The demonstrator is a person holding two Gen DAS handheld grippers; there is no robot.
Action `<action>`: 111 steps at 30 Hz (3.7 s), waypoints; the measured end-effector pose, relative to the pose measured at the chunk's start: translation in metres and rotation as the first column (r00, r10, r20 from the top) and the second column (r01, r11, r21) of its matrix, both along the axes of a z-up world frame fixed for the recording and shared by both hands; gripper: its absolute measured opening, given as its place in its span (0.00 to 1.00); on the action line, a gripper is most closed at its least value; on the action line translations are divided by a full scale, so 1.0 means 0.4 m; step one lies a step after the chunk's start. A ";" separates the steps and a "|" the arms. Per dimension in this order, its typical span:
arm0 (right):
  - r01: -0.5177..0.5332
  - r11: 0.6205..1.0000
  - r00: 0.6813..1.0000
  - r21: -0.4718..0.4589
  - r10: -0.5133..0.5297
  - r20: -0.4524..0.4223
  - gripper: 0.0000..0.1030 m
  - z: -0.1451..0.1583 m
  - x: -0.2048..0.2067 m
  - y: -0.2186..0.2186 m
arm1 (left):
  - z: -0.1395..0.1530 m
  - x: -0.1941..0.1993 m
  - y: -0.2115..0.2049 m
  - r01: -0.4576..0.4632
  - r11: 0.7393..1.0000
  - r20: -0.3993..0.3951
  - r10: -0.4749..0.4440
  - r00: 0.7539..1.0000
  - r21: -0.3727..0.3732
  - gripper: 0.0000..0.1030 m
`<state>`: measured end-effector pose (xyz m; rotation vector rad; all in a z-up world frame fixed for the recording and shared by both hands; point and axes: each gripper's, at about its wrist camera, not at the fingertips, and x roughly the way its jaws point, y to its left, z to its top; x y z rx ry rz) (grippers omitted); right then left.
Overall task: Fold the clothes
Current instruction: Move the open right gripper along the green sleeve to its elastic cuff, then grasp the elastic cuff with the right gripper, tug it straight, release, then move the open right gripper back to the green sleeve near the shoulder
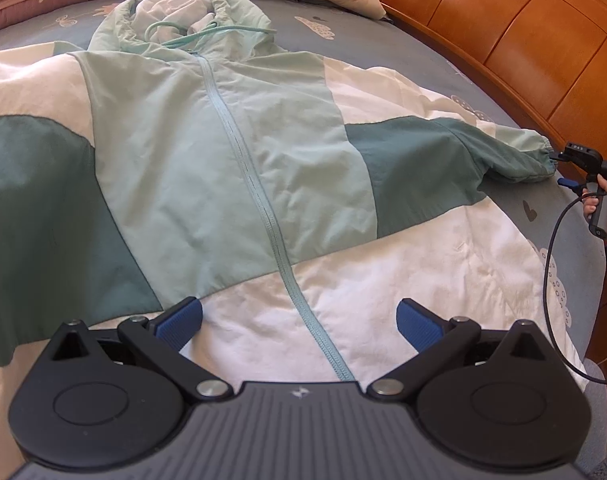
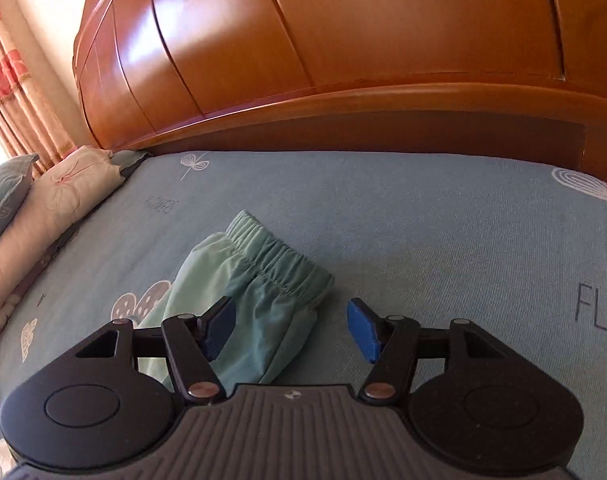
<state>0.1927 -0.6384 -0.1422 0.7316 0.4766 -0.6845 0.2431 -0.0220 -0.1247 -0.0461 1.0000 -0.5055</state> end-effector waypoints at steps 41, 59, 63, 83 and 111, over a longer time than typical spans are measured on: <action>-0.639 0.727 0.764 -0.250 0.562 -0.317 0.31 0.135 0.276 -0.048 | 0.106 0.046 -0.403 0.319 0.941 0.004 -0.321 0.947 -0.109 0.99; -0.824 0.511 0.560 -0.243 0.797 -0.226 0.54 0.260 0.364 0.358 | 0.091 0.008 -0.369 0.321 0.941 0.009 -0.322 0.947 -0.105 0.99; -0.913 0.404 0.408 -0.063 0.889 -0.207 0.54 0.181 0.448 0.524 | 0.085 0.009 -0.347 0.306 0.945 0.004 -0.308 0.952 -0.113 0.99; -0.864 0.503 0.480 0.029 0.839 -0.257 0.58 0.154 0.561 0.693 | 0.060 -0.017 -0.232 0.265 0.952 0.012 -0.266 0.964 -0.152 0.99; -0.850 0.472 0.468 0.234 0.880 -0.076 0.60 0.191 0.341 0.685 | 0.096 -0.154 -0.153 0.167 0.976 0.022 -0.165 0.986 -0.140 0.99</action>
